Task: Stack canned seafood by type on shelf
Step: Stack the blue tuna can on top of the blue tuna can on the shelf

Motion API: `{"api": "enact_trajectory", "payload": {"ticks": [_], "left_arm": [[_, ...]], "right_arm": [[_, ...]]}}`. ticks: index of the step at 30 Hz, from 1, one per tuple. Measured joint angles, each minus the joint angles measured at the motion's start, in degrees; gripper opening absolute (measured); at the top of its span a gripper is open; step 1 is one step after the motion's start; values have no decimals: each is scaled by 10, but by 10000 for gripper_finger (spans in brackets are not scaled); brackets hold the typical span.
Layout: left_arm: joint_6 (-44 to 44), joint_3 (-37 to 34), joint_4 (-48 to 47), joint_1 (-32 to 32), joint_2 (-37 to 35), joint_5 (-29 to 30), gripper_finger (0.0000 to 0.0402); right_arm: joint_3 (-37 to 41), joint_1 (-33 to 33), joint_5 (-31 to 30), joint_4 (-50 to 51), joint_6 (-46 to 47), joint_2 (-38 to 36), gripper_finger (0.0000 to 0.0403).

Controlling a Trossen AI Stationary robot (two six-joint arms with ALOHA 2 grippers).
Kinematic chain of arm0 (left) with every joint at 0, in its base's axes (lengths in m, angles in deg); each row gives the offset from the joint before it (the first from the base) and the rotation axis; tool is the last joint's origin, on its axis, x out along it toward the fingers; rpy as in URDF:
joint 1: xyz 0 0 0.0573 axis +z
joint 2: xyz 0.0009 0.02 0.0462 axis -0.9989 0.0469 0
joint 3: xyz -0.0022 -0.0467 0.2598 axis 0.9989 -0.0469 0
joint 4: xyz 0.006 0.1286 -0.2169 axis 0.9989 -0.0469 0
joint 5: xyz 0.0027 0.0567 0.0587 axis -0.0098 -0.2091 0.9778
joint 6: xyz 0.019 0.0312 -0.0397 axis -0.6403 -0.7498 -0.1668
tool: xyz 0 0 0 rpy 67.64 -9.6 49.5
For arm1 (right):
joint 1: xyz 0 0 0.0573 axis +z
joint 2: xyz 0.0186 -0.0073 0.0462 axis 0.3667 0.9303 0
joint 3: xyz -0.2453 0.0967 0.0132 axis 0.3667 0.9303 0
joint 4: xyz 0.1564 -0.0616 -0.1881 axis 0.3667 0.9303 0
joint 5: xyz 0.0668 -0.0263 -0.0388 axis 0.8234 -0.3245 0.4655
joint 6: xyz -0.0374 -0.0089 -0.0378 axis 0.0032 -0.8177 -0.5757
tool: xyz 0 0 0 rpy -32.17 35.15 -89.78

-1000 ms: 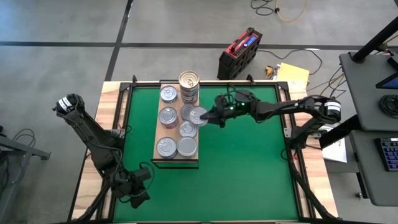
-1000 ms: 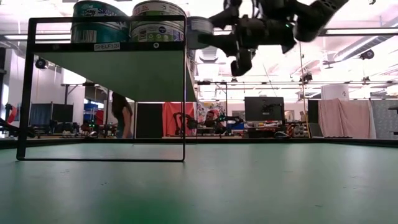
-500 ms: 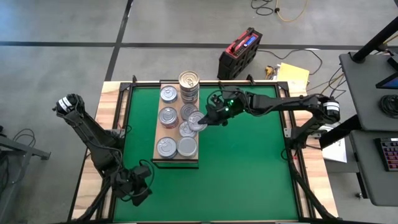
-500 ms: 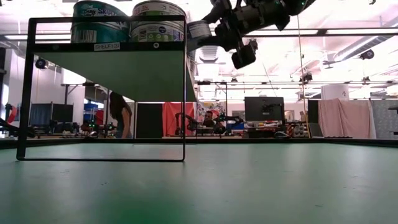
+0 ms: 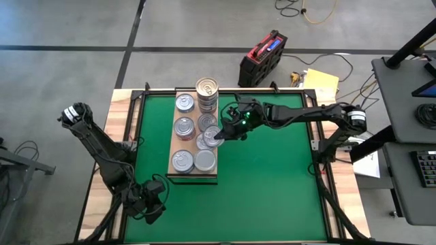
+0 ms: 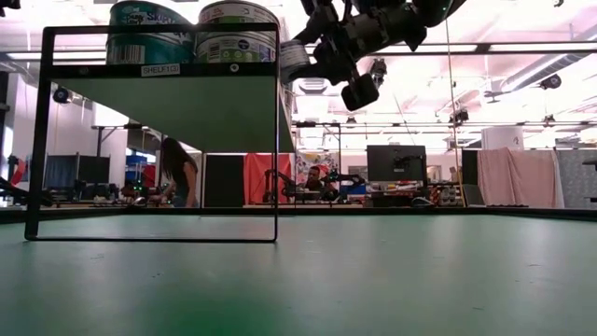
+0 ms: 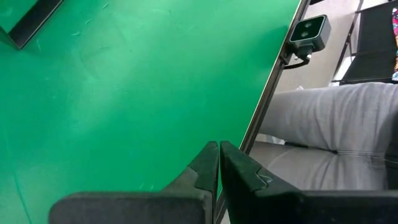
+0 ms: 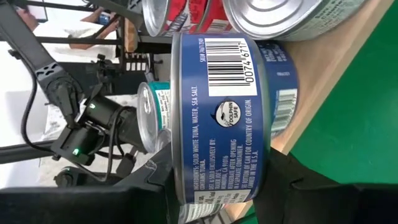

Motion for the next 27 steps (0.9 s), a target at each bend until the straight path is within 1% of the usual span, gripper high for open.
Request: {"api": "enact_trajectory", "payload": {"ticks": [3,11,15,20,27], "left_arm": [[0,0,0,0,0,1,0],[0,0,-1,0,0,38,0],[0,0,0,0,0,40,0],[2,0,0,0,0,41,0],[16,0,0,0,0,41,0]], "right_arm": [[-1,0,0,0,0,1,130],[-5,0,0,-6,0,6,130],[-14,0,2,-8,-1,22,130],[-31,1,6,-40,3,45,130],[-46,1,6,-35,4,57,130]]}}
